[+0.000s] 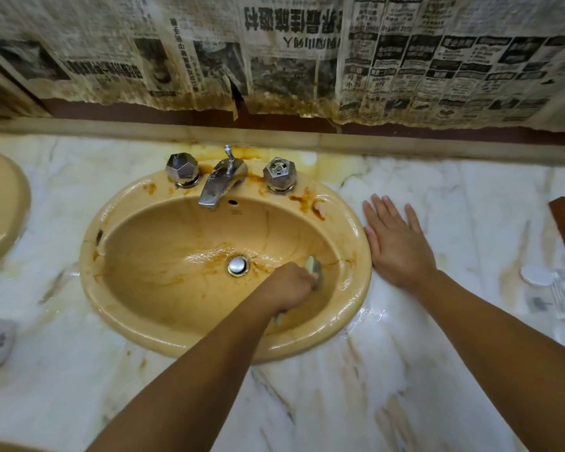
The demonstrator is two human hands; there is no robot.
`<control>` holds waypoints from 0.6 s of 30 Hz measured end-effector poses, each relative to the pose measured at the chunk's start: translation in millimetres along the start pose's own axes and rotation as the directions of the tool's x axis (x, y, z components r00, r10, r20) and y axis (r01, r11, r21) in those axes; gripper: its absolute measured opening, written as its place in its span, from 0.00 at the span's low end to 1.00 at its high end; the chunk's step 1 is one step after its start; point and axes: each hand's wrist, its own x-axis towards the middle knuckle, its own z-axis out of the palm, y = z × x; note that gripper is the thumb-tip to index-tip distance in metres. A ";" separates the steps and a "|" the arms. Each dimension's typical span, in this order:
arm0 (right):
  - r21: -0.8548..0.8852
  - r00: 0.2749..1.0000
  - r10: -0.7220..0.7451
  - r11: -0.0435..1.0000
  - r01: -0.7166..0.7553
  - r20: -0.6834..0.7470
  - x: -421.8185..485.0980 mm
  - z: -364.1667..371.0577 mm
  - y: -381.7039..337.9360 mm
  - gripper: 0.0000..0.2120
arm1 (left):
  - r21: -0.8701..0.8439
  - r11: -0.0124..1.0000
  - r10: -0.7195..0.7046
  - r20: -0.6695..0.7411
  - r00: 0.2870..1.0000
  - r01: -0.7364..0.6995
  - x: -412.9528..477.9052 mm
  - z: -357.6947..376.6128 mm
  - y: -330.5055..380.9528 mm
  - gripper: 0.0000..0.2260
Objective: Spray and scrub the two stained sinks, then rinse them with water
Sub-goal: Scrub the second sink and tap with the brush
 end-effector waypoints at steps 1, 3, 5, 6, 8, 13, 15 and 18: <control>-0.003 1.000 0.000 1.000 0.000 -0.001 0.5 0.2 0.6 0.29 | -0.056 0.998 0.038 0.033 0.999 -0.036 -9.9 -1.5 3.3 0.18; -0.013 1.000 -0.001 1.000 0.001 0.009 1.4 -0.8 1.5 0.29 | 0.022 0.997 0.078 0.102 0.992 -0.080 -20.2 -2.9 -10.4 0.19; -0.021 1.000 -0.003 1.000 0.003 0.018 2.6 -2.6 2.5 0.30 | 0.258 0.966 0.000 0.111 0.994 -0.029 -14.4 -4.6 -27.8 0.16; -0.030 1.000 -0.015 0.999 0.015 0.025 3.5 -3.9 3.7 0.30 | 0.369 0.929 -0.052 0.048 0.997 0.031 -7.6 -3.1 -31.9 0.17; -0.047 0.998 -0.048 0.998 0.051 0.049 8.0 -7.9 7.2 0.30 | 0.338 0.936 -0.078 -0.067 0.995 0.096 -0.7 4.2 -21.7 0.21; -0.019 0.984 -0.144 0.989 0.146 0.107 39.0 -17.2 11.2 0.27 | -0.202 0.969 0.126 -0.089 0.988 -0.142 -27.5 13.0 15.8 0.20; -0.015 0.977 -0.180 0.983 0.183 0.117 55.4 -19.2 9.1 0.27 | -0.077 0.988 0.135 -0.019 0.991 -0.136 -31.1 10.8 3.4 0.21; 0.022 0.959 -0.249 0.968 0.248 0.134 78.6 -24.4 5.1 0.28 | 0.291 0.956 -0.018 0.002 1.000 0.017 -13.4 5.3 -15.3 0.20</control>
